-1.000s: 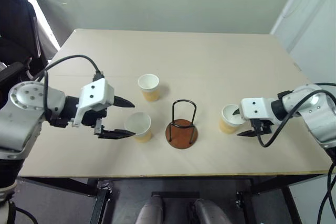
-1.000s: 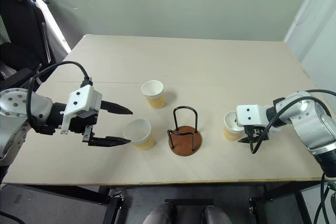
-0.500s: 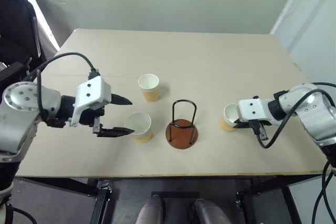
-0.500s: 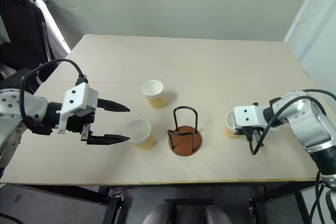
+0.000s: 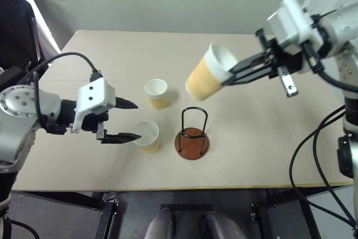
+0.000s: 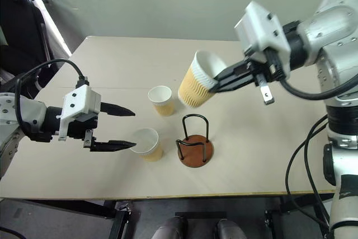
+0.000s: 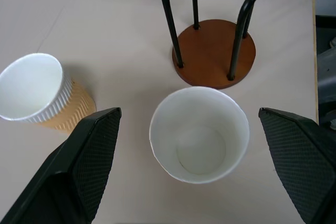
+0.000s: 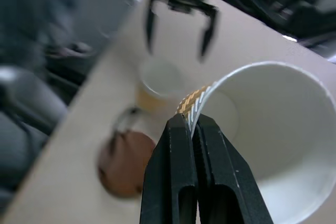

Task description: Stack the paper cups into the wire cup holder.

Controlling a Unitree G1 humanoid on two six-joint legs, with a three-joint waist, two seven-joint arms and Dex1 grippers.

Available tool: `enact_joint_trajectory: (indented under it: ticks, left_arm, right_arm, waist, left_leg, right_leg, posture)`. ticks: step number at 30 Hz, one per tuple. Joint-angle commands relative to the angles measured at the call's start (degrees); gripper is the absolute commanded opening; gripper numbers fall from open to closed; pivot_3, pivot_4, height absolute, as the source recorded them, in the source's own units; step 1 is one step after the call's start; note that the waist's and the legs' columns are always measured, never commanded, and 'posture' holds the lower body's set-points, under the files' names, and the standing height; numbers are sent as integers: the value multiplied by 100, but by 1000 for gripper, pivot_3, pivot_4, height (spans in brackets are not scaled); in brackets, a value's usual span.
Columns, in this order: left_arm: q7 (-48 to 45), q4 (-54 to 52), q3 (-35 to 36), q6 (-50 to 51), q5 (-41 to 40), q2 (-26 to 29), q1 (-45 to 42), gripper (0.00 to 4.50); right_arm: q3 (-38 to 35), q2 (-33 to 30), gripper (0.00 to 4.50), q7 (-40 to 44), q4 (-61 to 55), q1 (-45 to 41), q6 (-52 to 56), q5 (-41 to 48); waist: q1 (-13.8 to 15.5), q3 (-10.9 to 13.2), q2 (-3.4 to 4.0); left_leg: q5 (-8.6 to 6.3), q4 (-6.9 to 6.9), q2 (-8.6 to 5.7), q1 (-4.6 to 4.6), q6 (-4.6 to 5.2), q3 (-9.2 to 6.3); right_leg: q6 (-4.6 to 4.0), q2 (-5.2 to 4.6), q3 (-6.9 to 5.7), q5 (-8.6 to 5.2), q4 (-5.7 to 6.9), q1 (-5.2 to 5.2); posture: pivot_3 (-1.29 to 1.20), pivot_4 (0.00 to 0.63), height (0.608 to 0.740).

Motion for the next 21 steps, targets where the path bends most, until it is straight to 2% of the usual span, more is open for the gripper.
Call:
enact_joint_trajectory:
  ticks: [1, 11, 21]
  left_arm:
    - [23, -214, 221, -22, 22, 160, 89, 4500]
    - [95, -392, 420, 84, -27, 236, 344, 4500]
    - [137, -520, 647, 157, -97, 285, 556, 4500]
  right_arm:
    - [298, 40, 24, -101, -397, 248, -111, -140]
    - [657, 197, 24, -276, -302, 423, -444, -524]
    - [749, 143, 24, -83, -312, 526, -765, -660]
  waist:
    - [-2, 0, 0]
    - [-7, 0, 0]
    - [-7, 0, 0]
  left_leg:
    - [0, 3, 0, 1, 0, 0]
    - [0, 3, 1, 7, 0, 0]
    - [-3, 1, 1, 6, -3, 0]
  right_leg:
    - [0, 0, 0, 0, 1, 2]
    - [-7, 0, -1, 12, 12, -1]
    - [-9, 1, -3, 13, 12, -2]
  posture:
    - [0, 150, 740]
    - [0, 150, 740]
    - [0, 150, 740]
